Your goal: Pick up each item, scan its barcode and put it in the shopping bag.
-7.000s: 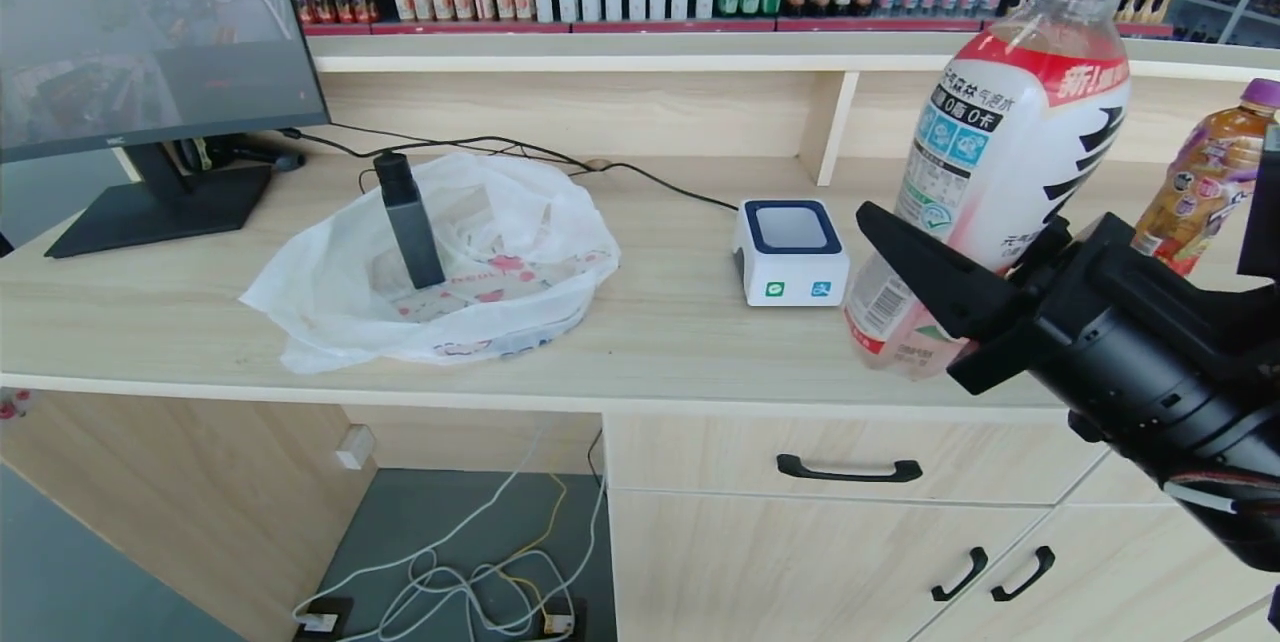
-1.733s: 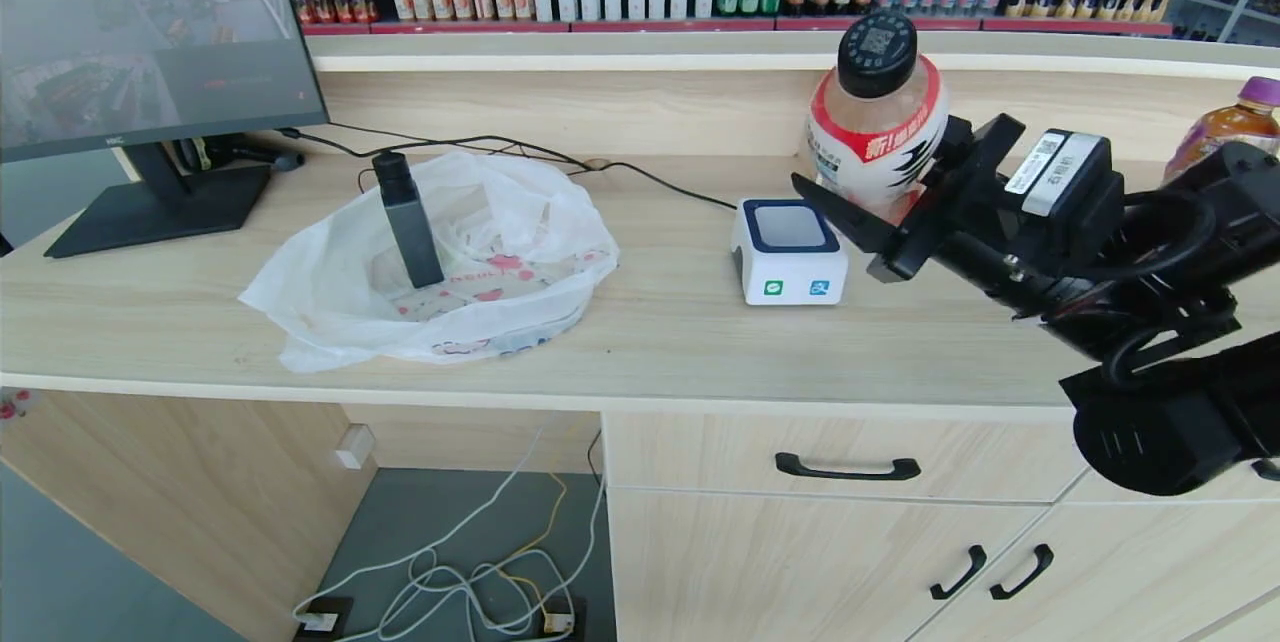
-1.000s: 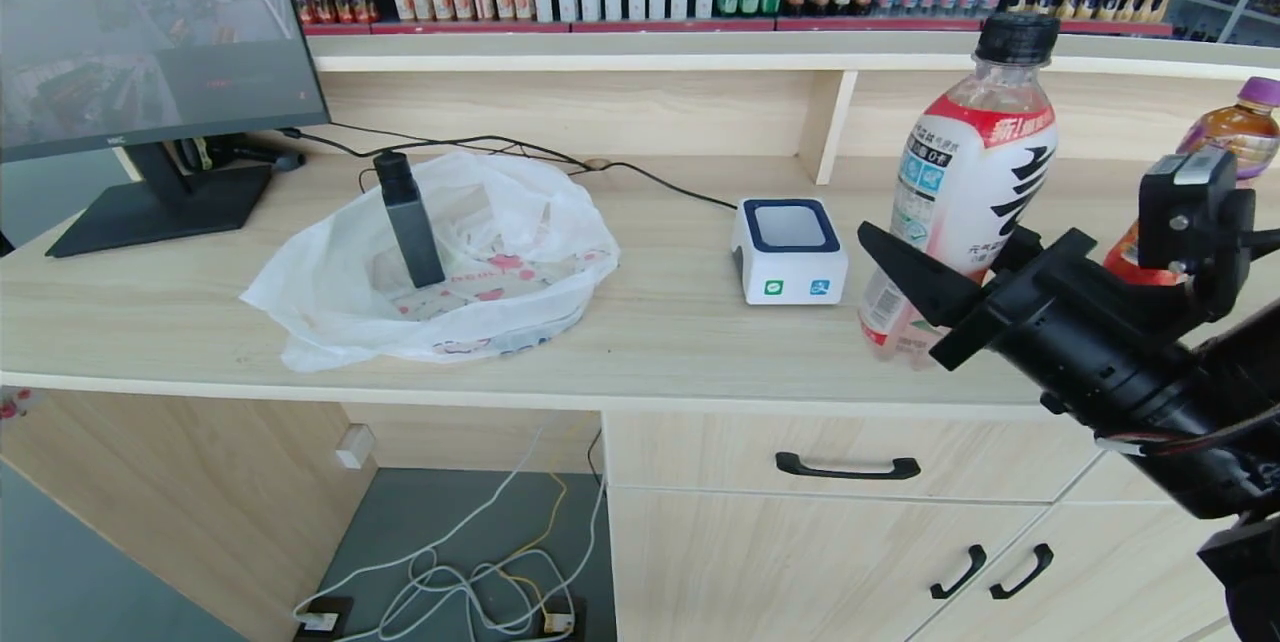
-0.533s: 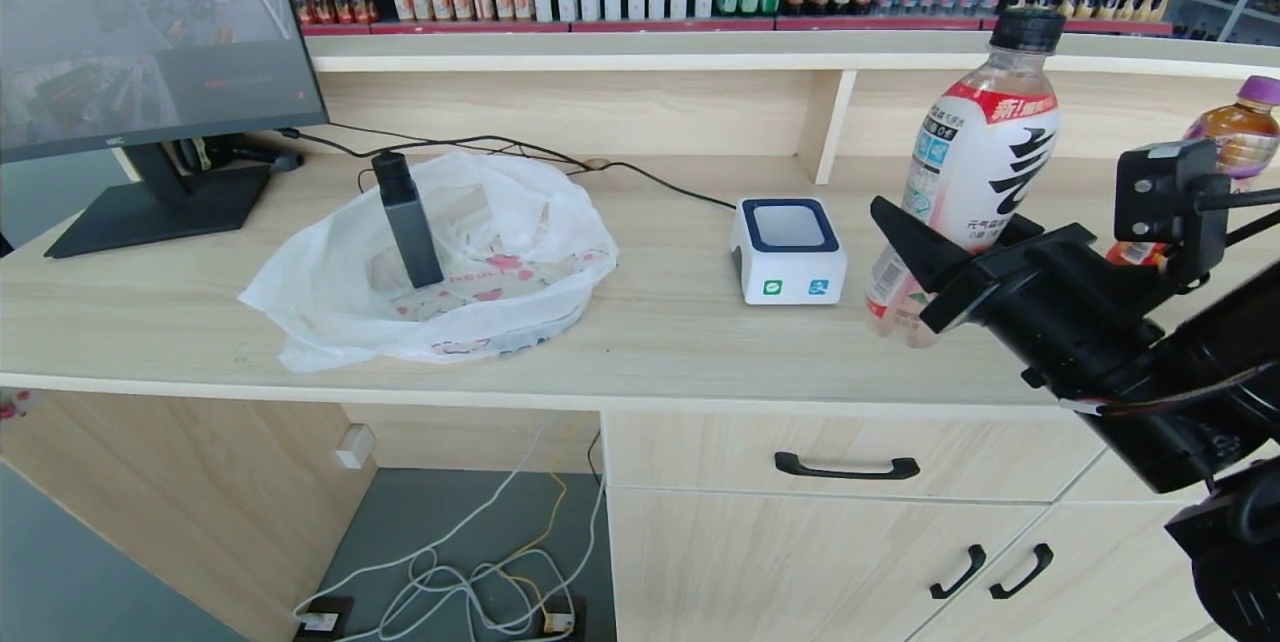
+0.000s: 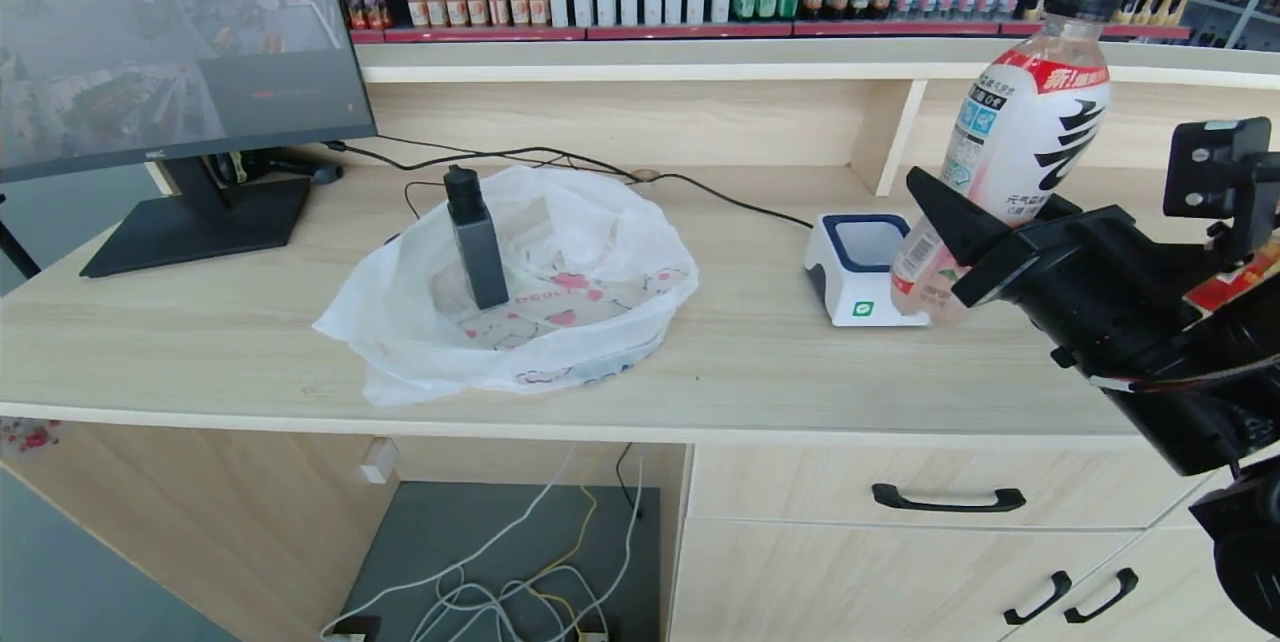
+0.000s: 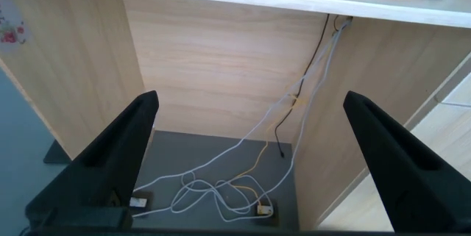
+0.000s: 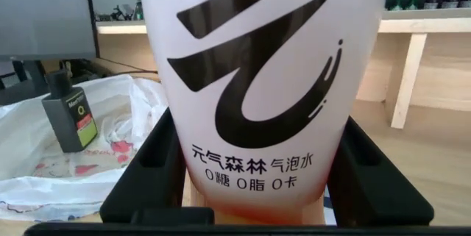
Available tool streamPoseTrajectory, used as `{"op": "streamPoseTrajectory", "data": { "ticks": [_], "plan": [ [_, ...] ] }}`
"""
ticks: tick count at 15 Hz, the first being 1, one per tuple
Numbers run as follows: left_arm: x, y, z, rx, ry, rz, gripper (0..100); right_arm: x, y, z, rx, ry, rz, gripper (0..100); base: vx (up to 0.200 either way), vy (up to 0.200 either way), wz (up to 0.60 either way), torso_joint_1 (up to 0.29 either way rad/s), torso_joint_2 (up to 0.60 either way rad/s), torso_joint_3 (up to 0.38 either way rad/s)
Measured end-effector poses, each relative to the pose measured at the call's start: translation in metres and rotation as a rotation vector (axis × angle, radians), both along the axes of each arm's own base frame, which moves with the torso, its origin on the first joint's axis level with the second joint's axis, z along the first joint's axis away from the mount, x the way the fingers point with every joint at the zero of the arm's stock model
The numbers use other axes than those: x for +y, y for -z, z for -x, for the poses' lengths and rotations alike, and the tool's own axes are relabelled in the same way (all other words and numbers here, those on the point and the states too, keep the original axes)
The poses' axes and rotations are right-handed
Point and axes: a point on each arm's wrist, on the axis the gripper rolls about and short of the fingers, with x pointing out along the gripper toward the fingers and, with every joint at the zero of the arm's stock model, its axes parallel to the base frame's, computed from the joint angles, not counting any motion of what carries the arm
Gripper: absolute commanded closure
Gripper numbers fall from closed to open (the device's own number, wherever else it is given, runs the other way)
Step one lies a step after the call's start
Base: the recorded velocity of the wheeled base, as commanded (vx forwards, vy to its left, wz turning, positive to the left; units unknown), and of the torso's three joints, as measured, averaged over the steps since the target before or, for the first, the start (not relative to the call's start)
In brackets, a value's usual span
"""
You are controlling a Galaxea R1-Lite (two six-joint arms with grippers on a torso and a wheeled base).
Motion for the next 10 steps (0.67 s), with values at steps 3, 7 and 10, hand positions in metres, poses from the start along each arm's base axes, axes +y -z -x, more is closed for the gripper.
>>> {"op": "streamPoseTrajectory", "data": {
  "ticks": [3,7,10],
  "plan": [
    [0.0,0.0,0.0,0.0,0.0,0.0,0,-0.0023,-0.0041,0.0027,-0.011,0.005,-0.004,100,0.0,0.2,0.0,0.019,0.01,-0.002],
    [0.0,0.0,0.0,0.0,0.001,-0.001,0,-0.0048,-0.0091,0.0096,-0.032,0.002,-0.011,100,0.0,0.2,0.0,-0.005,0.0,0.001],
    [0.0,-0.0001,0.0,-0.001,0.0,-0.002,0,-0.0055,-0.0103,0.0112,-0.035,0.002,-0.013,100,0.0,0.0,0.0,0.0,0.0,0.0]
  ]
}}
